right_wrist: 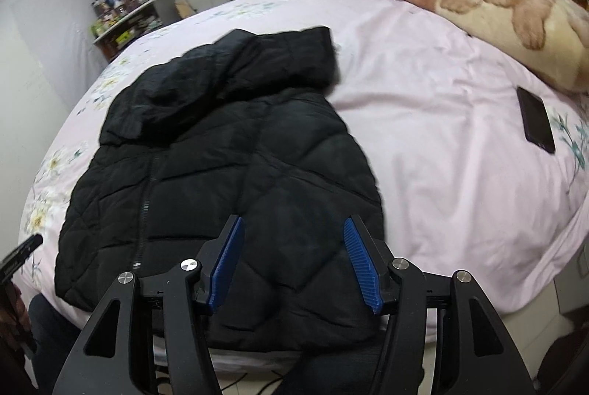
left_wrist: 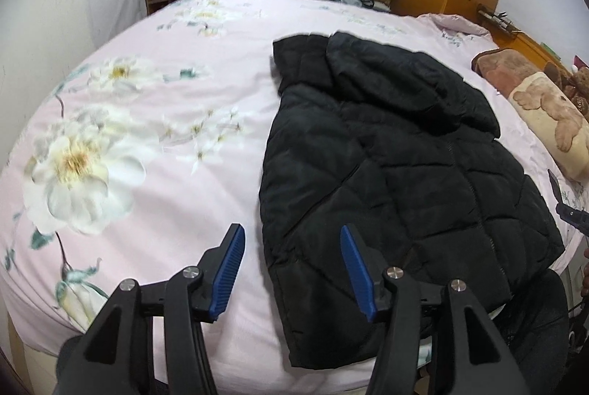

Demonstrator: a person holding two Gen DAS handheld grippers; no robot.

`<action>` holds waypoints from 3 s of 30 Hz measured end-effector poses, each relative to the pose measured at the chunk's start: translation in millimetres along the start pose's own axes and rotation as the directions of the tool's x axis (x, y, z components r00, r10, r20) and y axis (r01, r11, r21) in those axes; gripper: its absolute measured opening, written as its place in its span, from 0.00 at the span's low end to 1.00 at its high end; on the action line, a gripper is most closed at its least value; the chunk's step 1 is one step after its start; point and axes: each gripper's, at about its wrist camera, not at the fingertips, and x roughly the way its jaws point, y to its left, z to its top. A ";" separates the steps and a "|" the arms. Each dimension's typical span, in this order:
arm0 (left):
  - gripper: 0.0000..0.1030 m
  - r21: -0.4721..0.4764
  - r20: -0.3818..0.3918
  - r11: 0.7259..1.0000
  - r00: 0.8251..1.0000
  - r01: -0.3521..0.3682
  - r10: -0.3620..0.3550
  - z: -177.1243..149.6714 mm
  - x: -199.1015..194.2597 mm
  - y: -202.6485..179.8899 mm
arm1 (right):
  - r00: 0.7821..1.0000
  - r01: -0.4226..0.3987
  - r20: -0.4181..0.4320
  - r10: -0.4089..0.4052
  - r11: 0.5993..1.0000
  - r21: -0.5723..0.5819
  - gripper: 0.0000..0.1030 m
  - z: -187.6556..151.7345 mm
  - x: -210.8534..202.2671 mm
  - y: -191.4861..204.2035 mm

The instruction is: Fold large clothes

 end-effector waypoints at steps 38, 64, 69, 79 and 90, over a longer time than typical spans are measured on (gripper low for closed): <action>0.14 -0.005 -0.094 0.992 0.988 0.123 -0.123 -9.4 15.5 -22.3 | 0.951 -0.211 -0.192 0.241 0.963 0.165 0.12 2.4 34.4 -41.5; 0.14 -0.085 0.218 0.940 0.926 0.331 -0.307 36.0 -117.1 21.7 | 0.908 -0.416 0.161 0.386 0.869 0.268 0.11 21.9 -95.8 -34.7; 0.14 -0.138 0.250 0.924 0.915 0.356 -0.315 69.3 -103.4 27.6 | 0.886 -0.461 0.216 0.411 0.831 0.310 0.11 52.6 -87.5 -43.8; 0.14 -0.153 0.277 0.934 0.921 0.323 -0.273 166.3 -41.7 16.0 | 0.903 -0.423 0.200 0.379 0.862 0.278 0.11 151.0 -35.2 -25.9; 0.14 -0.210 0.110 0.953 0.974 0.217 -0.197 224.9 101.5 15.0 | 0.955 -0.286 0.024 0.294 0.903 0.321 0.12 218.8 94.4 -18.6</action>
